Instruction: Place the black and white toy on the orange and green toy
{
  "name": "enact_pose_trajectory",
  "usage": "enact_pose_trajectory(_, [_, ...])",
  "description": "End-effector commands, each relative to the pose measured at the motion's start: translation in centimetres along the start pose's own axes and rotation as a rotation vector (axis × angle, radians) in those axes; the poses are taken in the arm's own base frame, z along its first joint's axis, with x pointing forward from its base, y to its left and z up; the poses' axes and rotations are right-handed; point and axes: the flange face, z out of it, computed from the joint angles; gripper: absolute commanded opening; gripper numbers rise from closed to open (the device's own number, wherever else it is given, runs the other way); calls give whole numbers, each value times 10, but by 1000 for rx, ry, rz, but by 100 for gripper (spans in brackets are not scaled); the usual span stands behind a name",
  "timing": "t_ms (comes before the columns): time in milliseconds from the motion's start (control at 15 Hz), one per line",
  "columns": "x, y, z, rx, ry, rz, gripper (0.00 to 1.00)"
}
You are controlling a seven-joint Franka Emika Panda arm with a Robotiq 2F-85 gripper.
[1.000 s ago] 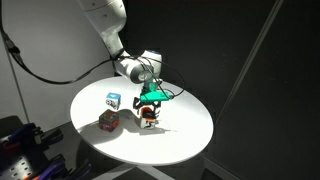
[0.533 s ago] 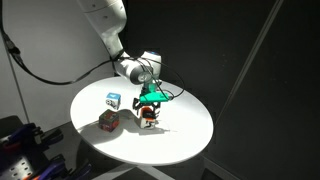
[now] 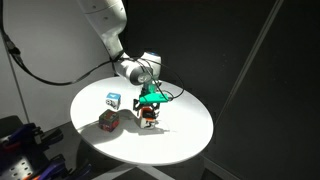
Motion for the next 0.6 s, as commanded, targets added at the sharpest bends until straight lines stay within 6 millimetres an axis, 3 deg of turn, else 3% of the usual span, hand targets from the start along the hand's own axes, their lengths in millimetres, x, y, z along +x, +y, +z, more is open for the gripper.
enact_pose_trajectory(0, [3, 3, -1, -24, 8, 20, 58])
enact_pose_trajectory(267, [4, 5, -4, -39, 17, 23, 25])
enact_pose_trajectory(533, [3, 2, -7, -40, 16, 17, 2])
